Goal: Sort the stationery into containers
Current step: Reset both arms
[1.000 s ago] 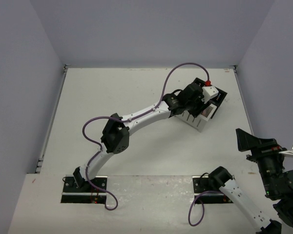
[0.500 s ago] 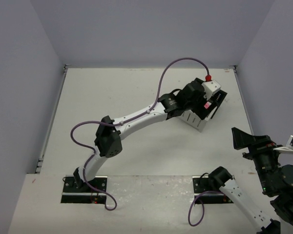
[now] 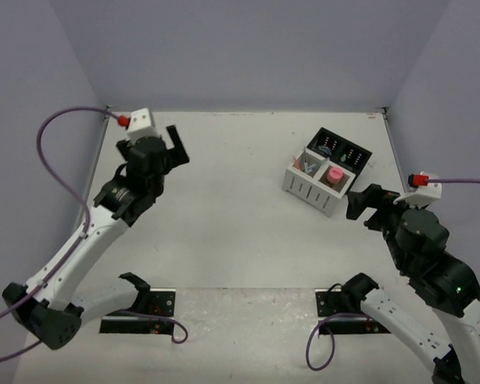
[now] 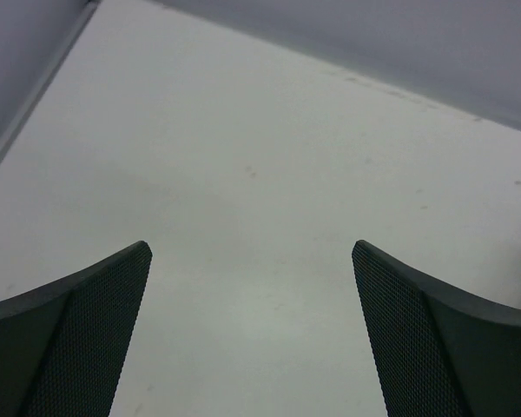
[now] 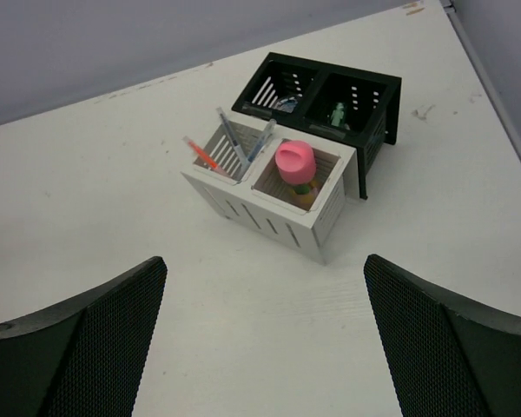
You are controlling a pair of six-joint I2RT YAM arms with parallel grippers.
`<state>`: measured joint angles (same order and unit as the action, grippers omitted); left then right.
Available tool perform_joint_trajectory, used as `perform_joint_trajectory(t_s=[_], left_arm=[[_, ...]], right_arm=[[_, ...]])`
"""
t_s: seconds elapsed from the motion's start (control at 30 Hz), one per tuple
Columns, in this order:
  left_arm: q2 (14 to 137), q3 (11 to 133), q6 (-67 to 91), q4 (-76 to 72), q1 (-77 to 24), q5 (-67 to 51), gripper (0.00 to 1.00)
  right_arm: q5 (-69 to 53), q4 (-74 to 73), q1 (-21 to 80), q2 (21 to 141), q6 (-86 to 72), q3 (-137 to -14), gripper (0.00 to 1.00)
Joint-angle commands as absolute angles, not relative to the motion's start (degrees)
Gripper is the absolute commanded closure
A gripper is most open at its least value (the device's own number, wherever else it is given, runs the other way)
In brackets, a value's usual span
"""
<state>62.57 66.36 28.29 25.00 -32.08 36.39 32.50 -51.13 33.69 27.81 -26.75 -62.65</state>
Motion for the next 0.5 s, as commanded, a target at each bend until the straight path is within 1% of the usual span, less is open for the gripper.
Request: perform_joint_trajectory(t_s=[0.0,0.07,0.13,0.27,0.33,0.47], left_arm=[[51.86,58.81,35.43,34.69,-27.99,40.8,0.0],[45.04,56.78,35.59,38.31,-27.9,40.46,0.0],[41.39,55.16,32.6,40.45,-28.01,40.76,0.0],[35.94,51.43,29.42,42.56,-27.95,46.75,0.0],[34.19,49.83,27.78,41.57,-27.95,46.4,0.0],[30.03,44.45,28.29,38.12,-28.04,41.23,0.0]], right_arm=[[36.51,-48.16,33.66,27.05,-22.05,-62.78,0.01],[35.02,-46.74,33.66,25.49,-20.92,-61.13,0.01],[34.08,-46.26,33.66,23.92,-20.56,-60.16,0.01],[32.51,-46.39,33.66,20.94,-21.2,-58.42,0.01],[32.34,-46.14,33.66,20.31,-21.71,-57.04,0.01],[32.15,-45.7,33.66,20.13,-23.17,-54.42,0.01]])
